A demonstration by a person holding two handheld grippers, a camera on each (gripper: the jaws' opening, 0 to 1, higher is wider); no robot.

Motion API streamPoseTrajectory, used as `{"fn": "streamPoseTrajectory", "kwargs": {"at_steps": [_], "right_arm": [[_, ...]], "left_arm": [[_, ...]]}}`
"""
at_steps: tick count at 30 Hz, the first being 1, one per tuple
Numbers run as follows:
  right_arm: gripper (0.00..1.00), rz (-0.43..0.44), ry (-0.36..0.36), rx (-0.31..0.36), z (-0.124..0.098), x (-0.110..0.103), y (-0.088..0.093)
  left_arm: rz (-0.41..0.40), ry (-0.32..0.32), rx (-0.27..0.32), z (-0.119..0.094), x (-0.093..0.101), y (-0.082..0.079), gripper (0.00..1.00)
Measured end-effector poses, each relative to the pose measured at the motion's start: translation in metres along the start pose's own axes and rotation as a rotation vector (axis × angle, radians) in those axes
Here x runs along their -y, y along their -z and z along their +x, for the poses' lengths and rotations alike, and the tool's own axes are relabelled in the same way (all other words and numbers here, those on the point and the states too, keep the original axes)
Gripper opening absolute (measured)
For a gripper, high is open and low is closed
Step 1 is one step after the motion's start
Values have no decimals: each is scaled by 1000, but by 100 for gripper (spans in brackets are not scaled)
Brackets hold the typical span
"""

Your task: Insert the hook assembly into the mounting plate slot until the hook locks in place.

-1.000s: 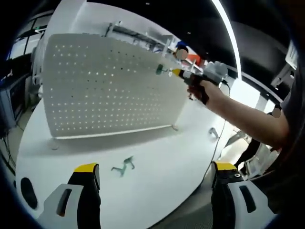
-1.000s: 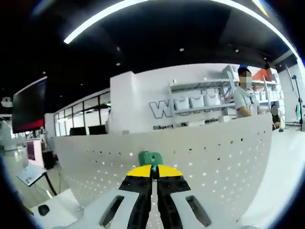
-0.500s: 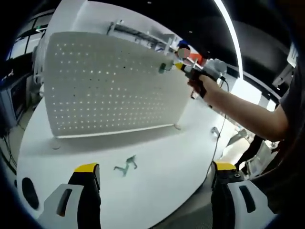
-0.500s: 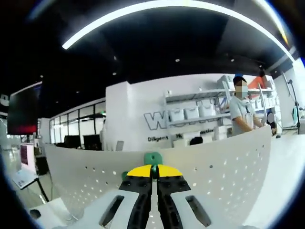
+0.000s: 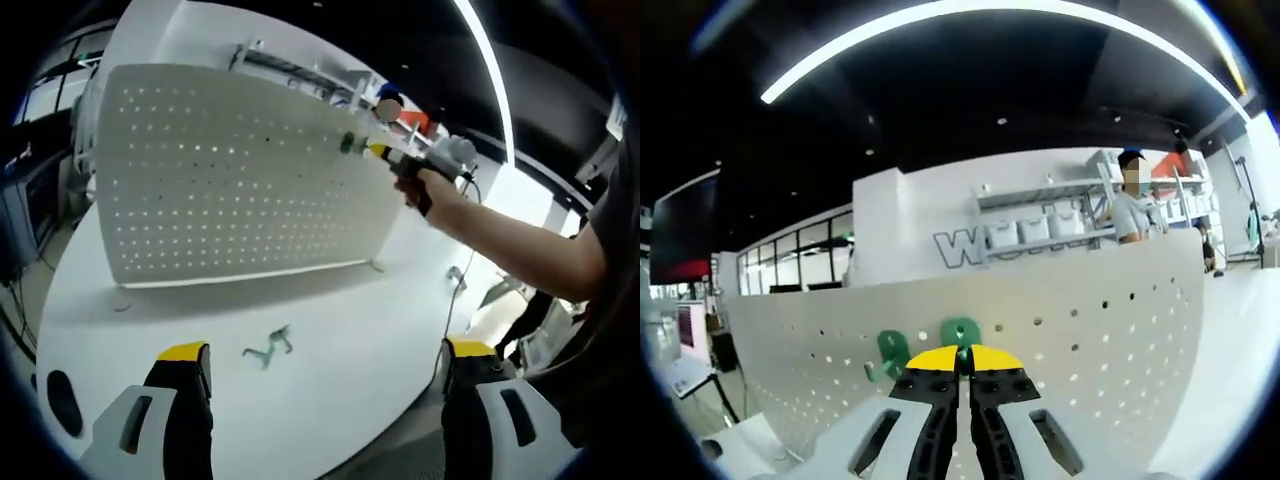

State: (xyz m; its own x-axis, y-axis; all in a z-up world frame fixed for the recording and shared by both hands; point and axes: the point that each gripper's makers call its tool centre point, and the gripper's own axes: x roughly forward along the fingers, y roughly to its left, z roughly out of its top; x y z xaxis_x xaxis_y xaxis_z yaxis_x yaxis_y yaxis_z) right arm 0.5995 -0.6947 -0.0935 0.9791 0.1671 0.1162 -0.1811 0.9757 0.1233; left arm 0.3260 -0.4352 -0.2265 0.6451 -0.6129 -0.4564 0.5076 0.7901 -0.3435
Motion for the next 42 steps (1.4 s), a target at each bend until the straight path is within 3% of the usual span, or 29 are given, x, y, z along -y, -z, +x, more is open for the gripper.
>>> {"fn": "streamPoseTrajectory", "kwargs": {"at_steps": [5, 8, 18, 27, 30, 36, 42], "right_arm": [[0, 6, 4, -11, 1, 0, 4], [0, -75, 20, -40, 0, -1, 7], [1, -45, 23, -78, 1, -3, 12], [6, -108, 24, -110, -2, -8, 12], [7, -70, 30, -111, -7, -6, 12], [8, -78, 25, -107, -16, -5, 6], [14, -48, 19, -146, -27, -5, 17]], "left_arm": [[-5, -3, 1, 1, 0, -1, 97], [-7, -3, 3, 1, 0, -1, 96], [-11, -11, 14, -3, 1, 0, 95], [-17, -23, 29, -9, 0, 0, 95], [-14, -22, 34, -10, 1, -1, 95], [-10, -18, 41, -12, 6, -1, 95], [-5, -10, 54, -13, 11, -6, 96]]}}
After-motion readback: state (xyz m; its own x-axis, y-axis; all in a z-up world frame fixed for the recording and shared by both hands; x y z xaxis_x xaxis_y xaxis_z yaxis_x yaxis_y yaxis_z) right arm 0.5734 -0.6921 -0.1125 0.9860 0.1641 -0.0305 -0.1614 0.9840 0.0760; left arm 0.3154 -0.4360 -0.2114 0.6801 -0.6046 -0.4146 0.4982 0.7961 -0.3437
